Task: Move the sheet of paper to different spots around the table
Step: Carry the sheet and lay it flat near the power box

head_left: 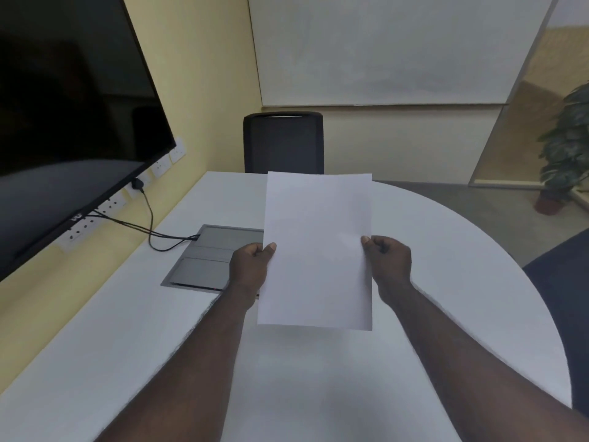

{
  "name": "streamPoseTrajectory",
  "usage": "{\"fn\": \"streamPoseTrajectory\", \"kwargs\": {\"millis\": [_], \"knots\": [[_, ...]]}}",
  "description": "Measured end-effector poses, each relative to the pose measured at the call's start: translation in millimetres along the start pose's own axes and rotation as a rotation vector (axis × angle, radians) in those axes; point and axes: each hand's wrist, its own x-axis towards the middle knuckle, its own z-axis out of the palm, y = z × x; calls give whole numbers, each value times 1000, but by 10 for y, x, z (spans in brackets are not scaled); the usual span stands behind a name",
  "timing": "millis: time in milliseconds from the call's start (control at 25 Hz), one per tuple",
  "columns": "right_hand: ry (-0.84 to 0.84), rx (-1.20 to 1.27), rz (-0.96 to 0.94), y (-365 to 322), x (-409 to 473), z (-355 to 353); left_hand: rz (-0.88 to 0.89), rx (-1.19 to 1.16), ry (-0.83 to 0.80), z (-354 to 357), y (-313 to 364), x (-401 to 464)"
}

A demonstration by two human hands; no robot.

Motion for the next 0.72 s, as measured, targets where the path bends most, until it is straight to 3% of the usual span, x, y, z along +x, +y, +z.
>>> {"fn": "streamPoseTrajectory", "kwargs": {"millis": [360,720], "knots": [[-18,-17,37,-184,-874,57,-14,-4,42,-693,85,-706],[-37,-47,77,-113,-1510,618,-23,-11,-4,-1524,-101,-727]]}}
